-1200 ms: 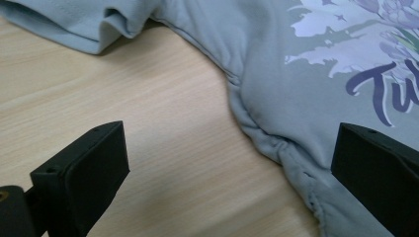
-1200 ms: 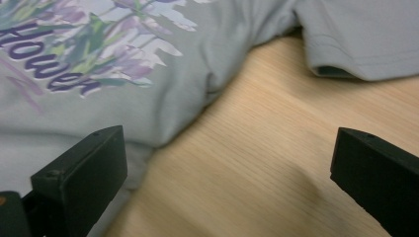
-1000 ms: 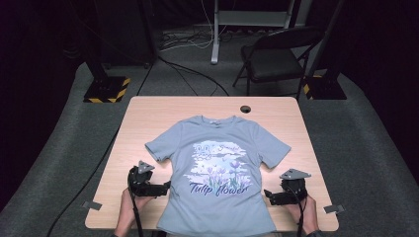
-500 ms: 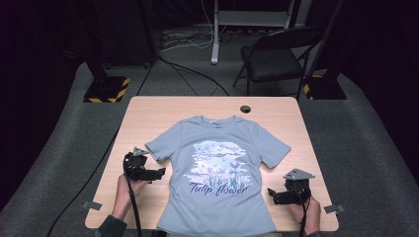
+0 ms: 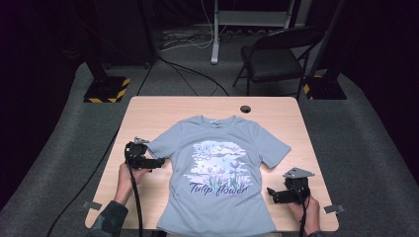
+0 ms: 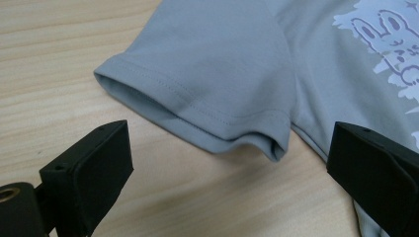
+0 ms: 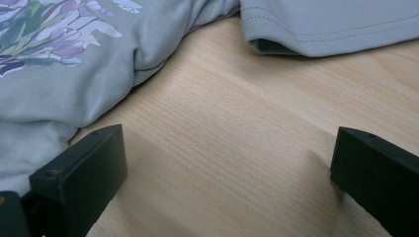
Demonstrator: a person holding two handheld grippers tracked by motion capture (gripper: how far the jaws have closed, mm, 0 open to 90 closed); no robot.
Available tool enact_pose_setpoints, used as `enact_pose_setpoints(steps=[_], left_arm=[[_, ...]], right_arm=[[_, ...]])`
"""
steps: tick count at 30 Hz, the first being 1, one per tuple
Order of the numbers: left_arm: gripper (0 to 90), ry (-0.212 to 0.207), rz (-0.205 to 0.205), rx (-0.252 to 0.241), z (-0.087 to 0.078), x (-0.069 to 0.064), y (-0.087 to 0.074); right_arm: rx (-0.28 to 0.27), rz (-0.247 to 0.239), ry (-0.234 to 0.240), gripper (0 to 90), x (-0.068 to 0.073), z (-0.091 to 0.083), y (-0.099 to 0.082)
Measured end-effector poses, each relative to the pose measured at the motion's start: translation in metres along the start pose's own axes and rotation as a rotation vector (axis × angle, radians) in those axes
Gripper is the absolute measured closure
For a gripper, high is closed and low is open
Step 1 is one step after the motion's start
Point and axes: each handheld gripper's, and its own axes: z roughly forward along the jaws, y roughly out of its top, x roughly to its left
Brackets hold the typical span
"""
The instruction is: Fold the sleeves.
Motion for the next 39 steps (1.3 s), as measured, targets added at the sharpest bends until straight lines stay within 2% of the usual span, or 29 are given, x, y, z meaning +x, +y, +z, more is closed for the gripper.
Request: enact_pose_setpoints(steps=[5, 14, 24, 29, 37, 39], left_arm=[[3.0, 0.005, 0.003, 0.008, 0.006, 0.003, 0.008], [2.8, 0.013, 0.006, -0.007, 0.011, 0.012, 0.018], [2.1, 0.025, -0.018, -0.021, 0.017, 0.027, 0.027], [2.9, 0.028, -0.05, -0.022, 0.02, 0.037, 0.032], [3.1, 0.032, -0.069, -0.023, 0.027, 0.045, 0.038], [4.6, 0.038, -0.059, -0.012, 0.03, 0.045, 0.039]], right_arm=[[0.001, 0.0, 0.001, 0.0, 0.0, 0.0, 0.0], [0.0, -0.004, 0.003, 0.0, 0.0, 0.001, 0.001], [0.001, -0.006, 0.004, 0.0, 0.0, 0.001, 0.001], [-0.002, -0.01, 0.001, 0.0, 0.0, 0.001, 0.001], [-0.004, -0.014, -0.002, 0.0, 0.001, 0.002, 0.002], [-0.003, -0.015, 0.001, 0.0, 0.001, 0.002, 0.002]])
